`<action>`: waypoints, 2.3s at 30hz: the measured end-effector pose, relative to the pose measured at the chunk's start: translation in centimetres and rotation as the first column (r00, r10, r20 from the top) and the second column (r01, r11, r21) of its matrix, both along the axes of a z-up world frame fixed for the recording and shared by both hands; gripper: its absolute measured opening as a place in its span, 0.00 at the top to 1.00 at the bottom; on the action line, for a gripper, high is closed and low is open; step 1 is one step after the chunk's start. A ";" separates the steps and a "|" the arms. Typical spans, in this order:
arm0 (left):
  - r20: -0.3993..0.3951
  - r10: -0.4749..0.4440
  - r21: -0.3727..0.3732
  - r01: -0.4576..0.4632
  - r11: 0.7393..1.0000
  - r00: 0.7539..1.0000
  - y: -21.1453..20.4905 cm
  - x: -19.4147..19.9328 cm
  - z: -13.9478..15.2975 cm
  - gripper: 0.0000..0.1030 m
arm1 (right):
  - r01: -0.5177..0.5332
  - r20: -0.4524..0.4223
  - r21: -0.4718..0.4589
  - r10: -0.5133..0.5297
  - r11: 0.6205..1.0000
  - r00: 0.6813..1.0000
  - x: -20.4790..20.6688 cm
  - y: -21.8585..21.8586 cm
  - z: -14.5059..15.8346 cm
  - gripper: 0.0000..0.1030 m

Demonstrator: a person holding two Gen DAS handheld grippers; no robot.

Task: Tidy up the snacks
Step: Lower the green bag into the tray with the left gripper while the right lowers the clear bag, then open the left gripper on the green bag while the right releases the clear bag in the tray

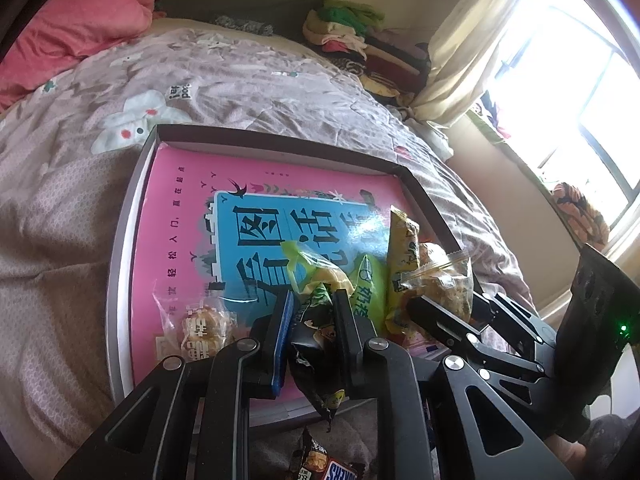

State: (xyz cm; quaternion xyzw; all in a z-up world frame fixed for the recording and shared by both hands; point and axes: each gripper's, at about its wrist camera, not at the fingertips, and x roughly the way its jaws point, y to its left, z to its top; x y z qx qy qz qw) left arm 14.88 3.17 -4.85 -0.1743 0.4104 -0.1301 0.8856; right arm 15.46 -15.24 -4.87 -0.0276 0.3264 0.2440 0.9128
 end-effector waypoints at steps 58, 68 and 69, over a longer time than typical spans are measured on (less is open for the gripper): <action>0.015 -0.002 0.099 0.000 0.995 1.000 -0.1 -0.1 0.9 0.45 | 0.084 0.002 0.089 -0.085 0.992 0.996 0.8 -2.1 0.5 0.32; 0.045 0.033 0.149 -0.039 0.988 0.998 0.2 -0.6 2.2 0.38 | 0.115 0.018 0.127 -0.119 0.985 0.993 0.7 -3.3 1.3 0.29; 0.049 0.033 0.155 -0.040 0.987 0.998 0.2 -0.7 2.3 0.38 | 0.115 0.020 0.129 -0.119 0.985 0.993 0.7 -3.4 1.4 0.28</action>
